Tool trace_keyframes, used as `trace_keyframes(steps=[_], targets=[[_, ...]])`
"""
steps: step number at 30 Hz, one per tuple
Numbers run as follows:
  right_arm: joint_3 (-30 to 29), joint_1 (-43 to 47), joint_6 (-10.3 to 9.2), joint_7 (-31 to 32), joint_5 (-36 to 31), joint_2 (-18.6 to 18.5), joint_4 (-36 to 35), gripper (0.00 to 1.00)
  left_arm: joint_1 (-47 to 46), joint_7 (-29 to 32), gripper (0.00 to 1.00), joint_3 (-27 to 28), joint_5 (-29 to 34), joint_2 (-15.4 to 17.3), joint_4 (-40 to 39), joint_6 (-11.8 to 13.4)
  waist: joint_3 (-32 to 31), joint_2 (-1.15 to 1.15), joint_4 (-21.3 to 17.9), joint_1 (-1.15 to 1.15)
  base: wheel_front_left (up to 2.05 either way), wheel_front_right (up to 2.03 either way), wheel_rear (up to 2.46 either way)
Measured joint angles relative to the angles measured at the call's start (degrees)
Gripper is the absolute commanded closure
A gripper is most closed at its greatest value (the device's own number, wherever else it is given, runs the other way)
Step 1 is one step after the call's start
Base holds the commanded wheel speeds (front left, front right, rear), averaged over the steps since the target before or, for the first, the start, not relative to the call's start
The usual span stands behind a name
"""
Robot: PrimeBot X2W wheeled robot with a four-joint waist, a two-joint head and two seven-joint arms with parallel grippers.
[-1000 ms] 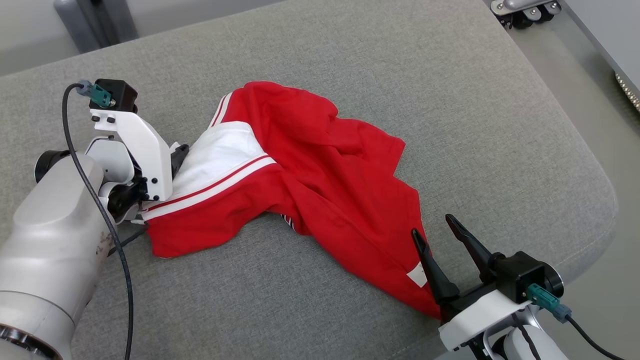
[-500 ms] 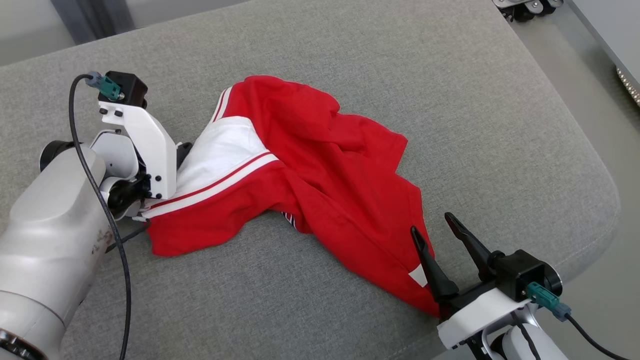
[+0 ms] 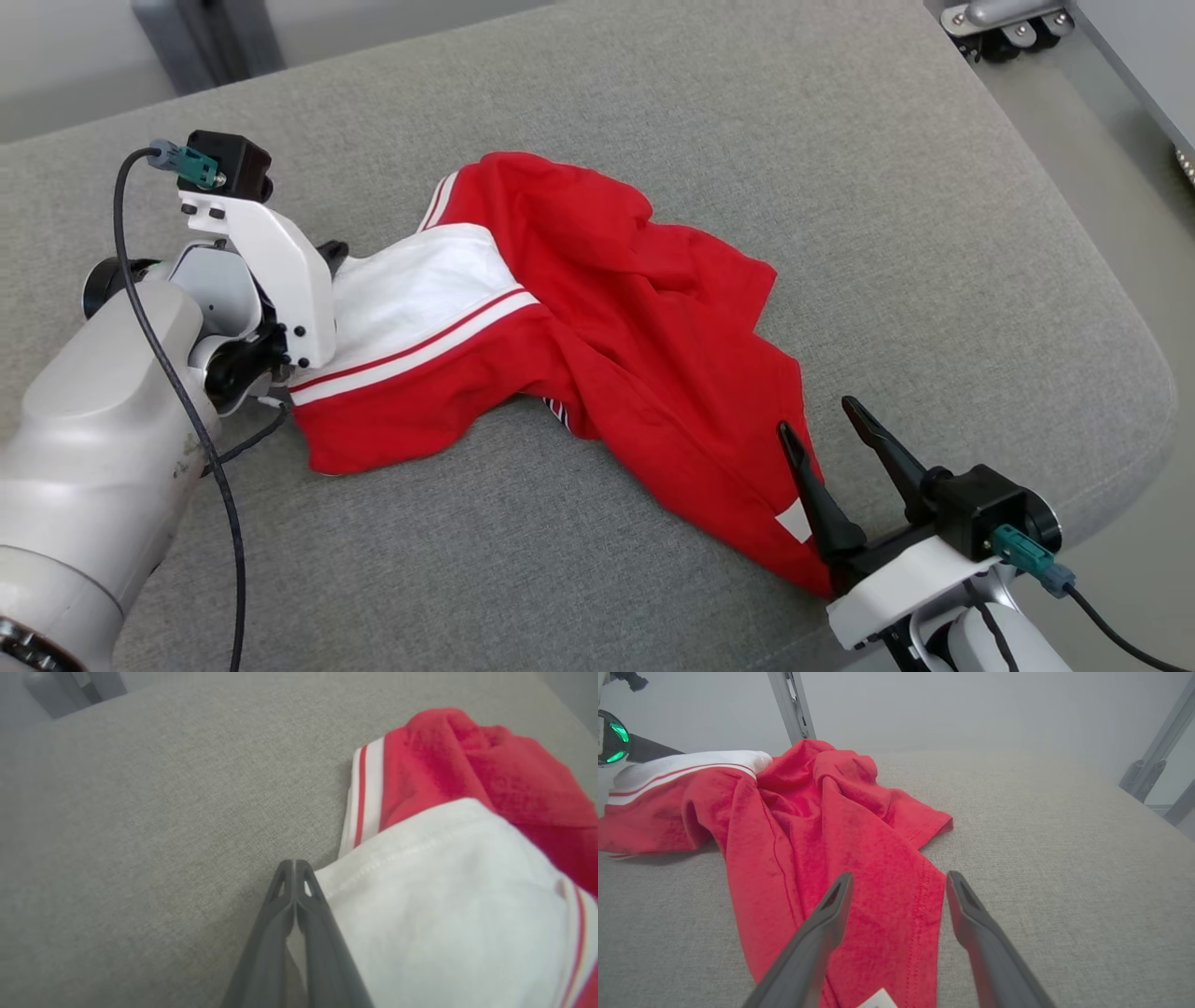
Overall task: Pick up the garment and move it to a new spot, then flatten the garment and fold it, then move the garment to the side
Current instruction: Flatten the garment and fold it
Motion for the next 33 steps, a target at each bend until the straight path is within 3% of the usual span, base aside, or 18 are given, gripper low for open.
trace_keyframes(steps=[8,20,25,33], targets=[[-0.66,0.71,0.0,0.0,-0.99,-1.15,-0.02,0.0,-0.15,-10.22,1.0,1.59,-1.53,-1.52,0.59,0.0,-3.09,0.0,2.51,0.0,0.0,0.0,0.0],[-2.5,3.11,0.0,0.0,-2.34,-2.86,-0.08,0.0,2.64,-31.03,1.0,5.06,-3.91,-1.75,-3.65,0.0,-8.63,0.0,8.19,0.0,0.0,0.0,0.0],[-2.96,3.62,0.0,-0.01,-2.66,-3.09,-0.18,0.0,3.27,-33.23,1.0,9.58,-2.12,-0.14,-8.15,0.0,-10.46,0.0,10.85,0.0,0.0,0.0,0.0],[-0.36,4.67,0.0,-0.01,-0.63,-3.76,1.29,0.0,12.52,-33.32,1.0,16.64,7.26,0.52,-16.26,0.0,-12.08,0.0,13.8,0.0,0.0,0.0,0.0]])
